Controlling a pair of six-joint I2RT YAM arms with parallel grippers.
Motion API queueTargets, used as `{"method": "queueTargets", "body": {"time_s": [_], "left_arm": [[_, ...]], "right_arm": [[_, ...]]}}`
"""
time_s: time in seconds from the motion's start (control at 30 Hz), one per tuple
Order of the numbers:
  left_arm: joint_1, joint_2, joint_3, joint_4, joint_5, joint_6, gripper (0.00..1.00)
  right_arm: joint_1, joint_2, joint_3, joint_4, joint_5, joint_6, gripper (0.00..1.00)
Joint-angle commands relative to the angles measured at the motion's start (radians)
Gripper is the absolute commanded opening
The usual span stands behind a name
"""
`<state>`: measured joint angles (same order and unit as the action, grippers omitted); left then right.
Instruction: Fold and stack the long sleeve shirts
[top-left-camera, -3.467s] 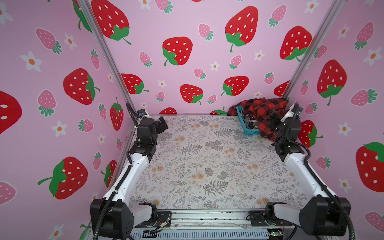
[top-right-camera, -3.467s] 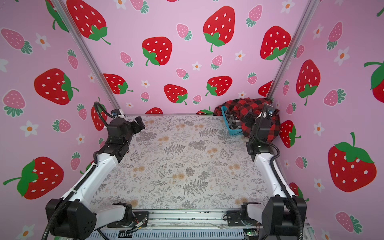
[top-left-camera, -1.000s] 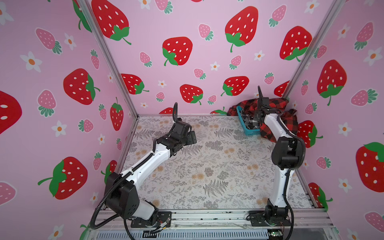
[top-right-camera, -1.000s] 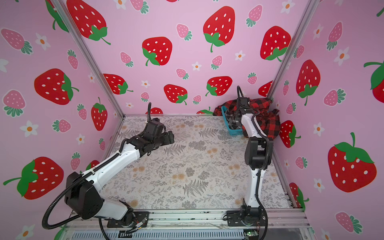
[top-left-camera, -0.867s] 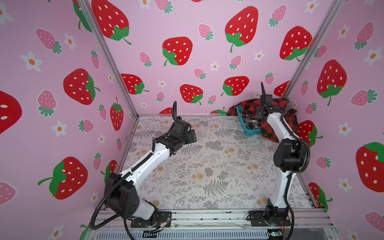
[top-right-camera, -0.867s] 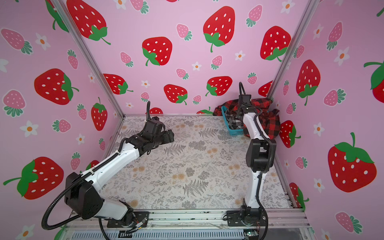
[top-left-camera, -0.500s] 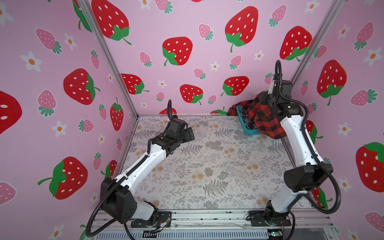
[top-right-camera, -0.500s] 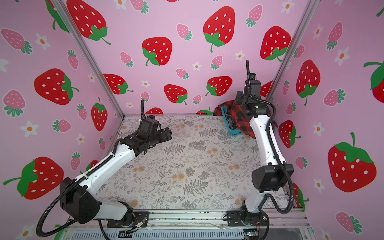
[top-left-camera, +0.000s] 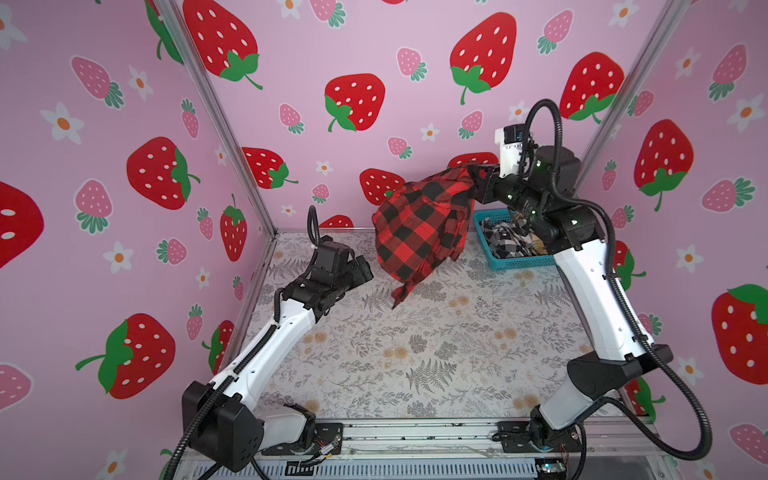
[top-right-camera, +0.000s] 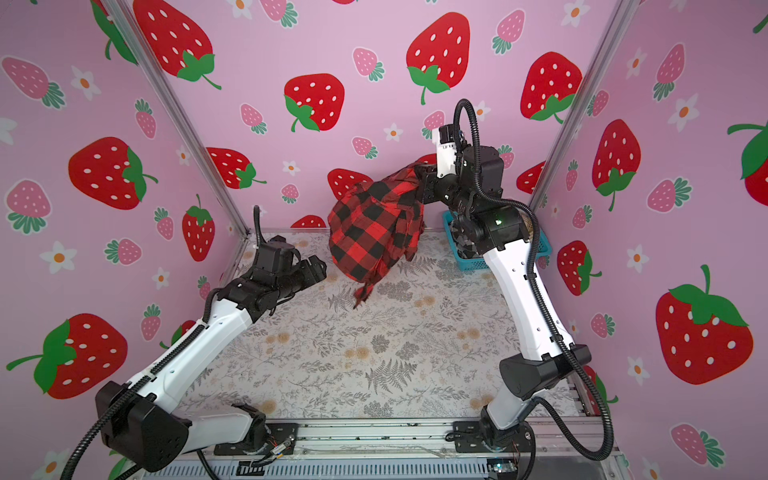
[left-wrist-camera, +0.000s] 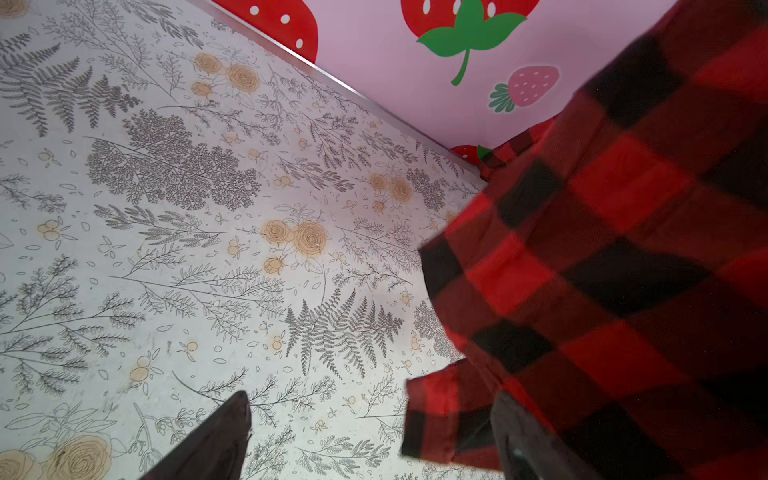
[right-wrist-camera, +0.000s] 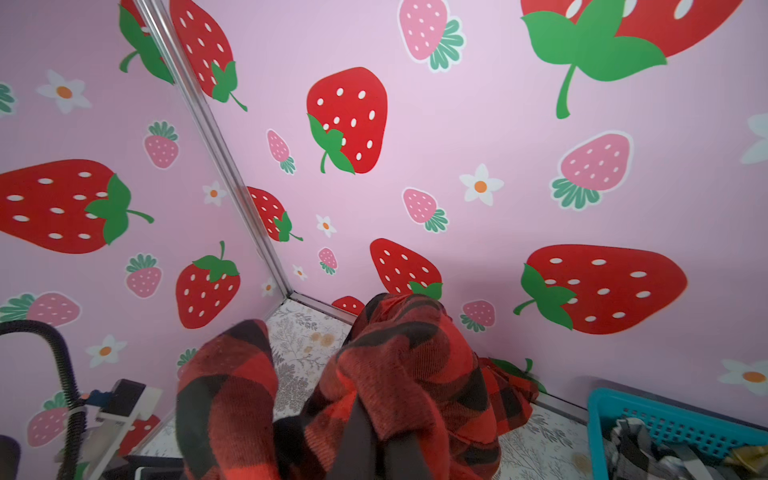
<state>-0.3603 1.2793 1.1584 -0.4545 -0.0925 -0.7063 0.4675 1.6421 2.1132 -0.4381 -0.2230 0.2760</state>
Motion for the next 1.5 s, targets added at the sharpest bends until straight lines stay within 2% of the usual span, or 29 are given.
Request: {"method": "queueTargets", "body": {"time_s": [0.0, 0.1, 0.23, 0.4, 0.47, 0.53, 0.57, 0.67, 0.7, 0.8, 0.93, 0.97, 1.07, 1.17, 1.27, 1.33, 1.47], "left_arm": [[0.017, -0.030, -0.025, -0.018, 0.009, -0.028, 0.92], [0.030, -0.043, -0.048, -0.022, 0.010, -0.035, 0.91], [0.052, -0.051, -0.081, -0.039, 0.003, -0.048, 0.91], [0.066, -0.022, -0.097, -0.067, 0.007, -0.052, 0.90], [0.066, -0.013, -0.110, -0.064, 0.011, -0.060, 0.90], [0.066, -0.002, -0.127, -0.056, 0.015, -0.078, 0.90], [0.066, 0.004, -0.134, -0.053, 0.019, -0.085, 0.90], [0.065, 0.028, -0.163, -0.035, 0.050, -0.114, 0.90], [0.065, 0.037, -0.174, -0.027, 0.062, -0.127, 0.90], [0.060, 0.062, -0.200, 0.001, 0.094, -0.158, 0.90], [0.055, 0.097, -0.215, 0.031, 0.117, -0.187, 0.90], [0.055, 0.105, -0.211, 0.034, 0.119, -0.190, 0.90], [0.055, 0.129, -0.186, 0.044, 0.139, -0.190, 0.90], [0.056, 0.157, -0.162, 0.050, 0.148, -0.189, 0.90], [0.058, 0.196, -0.143, 0.053, 0.156, -0.198, 0.90], [0.057, 0.229, -0.124, 0.046, 0.176, -0.203, 0.89], [0.037, 0.243, -0.114, 0.057, 0.198, -0.214, 0.87]], "right_arm": [[-0.003, -0.063, -0.114, 0.103, -0.036, 0.067, 0.00], [-0.003, -0.115, -0.333, 0.178, -0.027, 0.109, 0.00], [-0.003, -0.232, -0.729, 0.309, -0.035, 0.202, 0.00], [0.008, -0.334, -1.095, 0.356, -0.038, 0.295, 0.00], [0.020, -0.361, -1.186, 0.324, -0.003, 0.310, 0.05], [0.031, -0.391, -1.254, 0.261, 0.073, 0.314, 0.16], [0.031, -0.402, -1.272, 0.226, 0.118, 0.321, 0.23], [0.033, -0.421, -1.283, 0.116, 0.248, 0.323, 0.58], [0.033, -0.412, -1.270, 0.070, 0.291, 0.322, 0.65], [0.042, -0.354, -1.203, -0.033, 0.409, 0.340, 0.76], [0.104, -0.245, -1.041, -0.172, 0.592, 0.407, 0.84], [0.116, -0.229, -1.007, -0.182, 0.603, 0.398, 0.86], [0.162, -0.217, -0.954, -0.143, 0.656, 0.367, 0.87], [0.165, -0.216, -0.930, -0.064, 0.529, 0.308, 0.83], [0.165, -0.156, -0.896, -0.025, 0.388, 0.270, 0.74], [0.165, -0.084, -0.877, -0.051, 0.368, 0.263, 0.63], [0.162, 0.022, -0.898, -0.088, 0.374, 0.269, 0.52]]}}
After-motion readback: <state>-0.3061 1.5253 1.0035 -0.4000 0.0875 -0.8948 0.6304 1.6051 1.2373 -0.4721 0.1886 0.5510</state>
